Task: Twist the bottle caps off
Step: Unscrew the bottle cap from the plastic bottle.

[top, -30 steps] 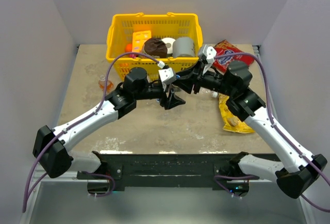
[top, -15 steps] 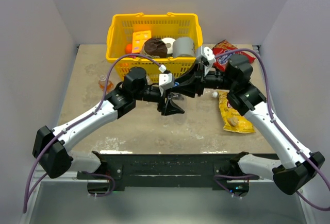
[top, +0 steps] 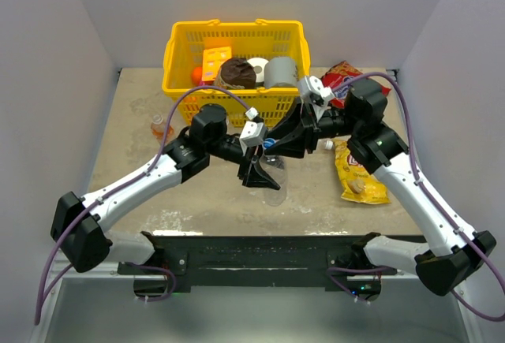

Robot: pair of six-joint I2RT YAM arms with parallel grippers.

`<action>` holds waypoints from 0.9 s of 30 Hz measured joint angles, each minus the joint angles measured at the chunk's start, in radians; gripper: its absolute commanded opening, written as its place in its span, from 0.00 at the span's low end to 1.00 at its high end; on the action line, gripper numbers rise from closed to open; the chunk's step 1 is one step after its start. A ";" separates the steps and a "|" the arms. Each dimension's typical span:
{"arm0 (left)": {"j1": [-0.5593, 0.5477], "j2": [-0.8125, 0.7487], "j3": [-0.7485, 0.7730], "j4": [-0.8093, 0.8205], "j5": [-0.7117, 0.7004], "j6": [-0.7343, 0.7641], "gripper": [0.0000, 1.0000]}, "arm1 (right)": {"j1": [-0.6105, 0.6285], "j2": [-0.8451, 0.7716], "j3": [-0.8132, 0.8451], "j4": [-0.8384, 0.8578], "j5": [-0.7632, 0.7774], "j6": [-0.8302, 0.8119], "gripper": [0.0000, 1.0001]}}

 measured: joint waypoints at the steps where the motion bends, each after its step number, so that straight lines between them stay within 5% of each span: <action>1: 0.000 0.000 0.000 0.000 0.001 0.000 0.24 | 0.000 0.000 0.001 -0.004 0.000 -0.004 0.43; 9: 0.000 0.001 0.000 0.025 0.006 -0.001 0.24 | 0.000 0.005 0.003 -0.086 -0.003 -0.043 0.37; 15: 0.000 0.001 0.000 0.024 0.006 0.000 0.24 | 0.000 0.004 0.003 -0.081 -0.005 -0.039 0.44; 21: 0.000 0.001 0.000 0.027 0.007 0.001 0.24 | 0.000 -0.004 -0.026 0.008 -0.002 0.019 0.13; 27: 0.000 0.000 0.000 0.035 0.011 0.001 0.24 | -0.006 -0.008 -0.061 0.114 -0.025 0.090 0.02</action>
